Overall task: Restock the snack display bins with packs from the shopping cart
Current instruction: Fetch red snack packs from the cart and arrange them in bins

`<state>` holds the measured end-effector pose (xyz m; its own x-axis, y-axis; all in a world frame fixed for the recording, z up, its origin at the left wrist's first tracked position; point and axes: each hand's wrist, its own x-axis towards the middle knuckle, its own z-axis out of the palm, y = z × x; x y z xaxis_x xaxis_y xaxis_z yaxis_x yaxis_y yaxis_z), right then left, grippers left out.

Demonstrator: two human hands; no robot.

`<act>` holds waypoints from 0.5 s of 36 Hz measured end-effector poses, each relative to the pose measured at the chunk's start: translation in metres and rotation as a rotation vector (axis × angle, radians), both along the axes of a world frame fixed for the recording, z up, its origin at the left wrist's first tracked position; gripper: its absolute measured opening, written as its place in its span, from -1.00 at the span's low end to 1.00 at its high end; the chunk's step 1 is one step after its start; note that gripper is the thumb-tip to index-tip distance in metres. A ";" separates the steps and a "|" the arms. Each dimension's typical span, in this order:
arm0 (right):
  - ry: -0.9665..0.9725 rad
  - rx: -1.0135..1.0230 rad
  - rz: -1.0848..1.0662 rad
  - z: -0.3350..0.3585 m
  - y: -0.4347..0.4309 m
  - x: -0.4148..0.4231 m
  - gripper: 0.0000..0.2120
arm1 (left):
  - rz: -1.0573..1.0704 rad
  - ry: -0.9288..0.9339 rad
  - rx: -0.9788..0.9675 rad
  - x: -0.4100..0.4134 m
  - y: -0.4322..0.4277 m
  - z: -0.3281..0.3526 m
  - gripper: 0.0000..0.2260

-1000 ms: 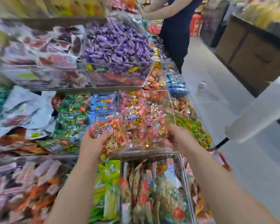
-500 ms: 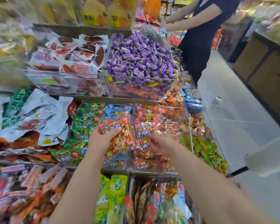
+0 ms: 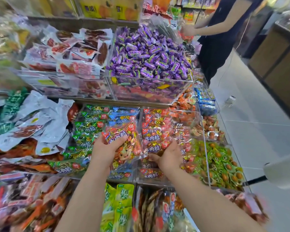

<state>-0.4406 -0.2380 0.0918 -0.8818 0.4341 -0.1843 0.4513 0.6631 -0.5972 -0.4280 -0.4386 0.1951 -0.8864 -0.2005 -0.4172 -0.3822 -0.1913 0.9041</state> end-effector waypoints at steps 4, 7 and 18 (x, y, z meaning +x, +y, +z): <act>-0.067 -0.082 -0.043 -0.004 -0.009 -0.010 0.16 | -0.010 -0.027 0.004 -0.004 -0.001 0.001 -0.64; -0.147 -0.067 0.012 -0.006 -0.008 -0.010 0.27 | -0.008 -0.030 -0.012 -0.005 -0.002 -0.001 -0.64; 0.060 -0.169 0.091 -0.006 -0.014 -0.012 0.25 | 0.000 -0.030 0.020 -0.006 -0.002 -0.004 -0.63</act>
<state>-0.4523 -0.2522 0.0862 -0.9277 0.3191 -0.1939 0.3543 0.5880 -0.7271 -0.4341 -0.4405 0.1909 -0.8733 -0.1922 -0.4478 -0.4093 -0.2093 0.8881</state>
